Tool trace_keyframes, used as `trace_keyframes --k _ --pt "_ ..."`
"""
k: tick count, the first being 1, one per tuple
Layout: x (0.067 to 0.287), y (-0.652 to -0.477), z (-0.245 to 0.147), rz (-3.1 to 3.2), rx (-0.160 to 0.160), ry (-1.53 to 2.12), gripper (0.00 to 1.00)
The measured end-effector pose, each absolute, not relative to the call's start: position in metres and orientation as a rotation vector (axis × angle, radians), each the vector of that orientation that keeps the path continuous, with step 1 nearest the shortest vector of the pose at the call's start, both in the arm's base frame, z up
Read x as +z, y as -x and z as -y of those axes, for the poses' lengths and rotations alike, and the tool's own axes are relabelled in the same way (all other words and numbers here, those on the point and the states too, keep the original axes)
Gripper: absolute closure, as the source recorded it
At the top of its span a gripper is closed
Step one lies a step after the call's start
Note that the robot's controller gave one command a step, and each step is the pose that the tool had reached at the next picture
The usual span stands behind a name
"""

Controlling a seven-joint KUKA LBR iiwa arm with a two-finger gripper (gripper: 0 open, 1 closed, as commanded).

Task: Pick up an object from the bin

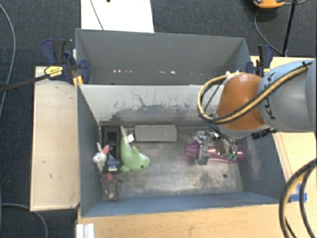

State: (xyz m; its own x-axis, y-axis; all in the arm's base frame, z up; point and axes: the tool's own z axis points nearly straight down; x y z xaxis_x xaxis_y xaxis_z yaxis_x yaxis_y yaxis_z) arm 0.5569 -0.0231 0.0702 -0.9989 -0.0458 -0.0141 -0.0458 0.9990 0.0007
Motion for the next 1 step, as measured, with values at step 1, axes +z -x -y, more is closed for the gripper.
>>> trace_keyframes --k 1 --pt "0.2320 -0.5572 0.0290 -3.119 0.002 -0.024 1.00"
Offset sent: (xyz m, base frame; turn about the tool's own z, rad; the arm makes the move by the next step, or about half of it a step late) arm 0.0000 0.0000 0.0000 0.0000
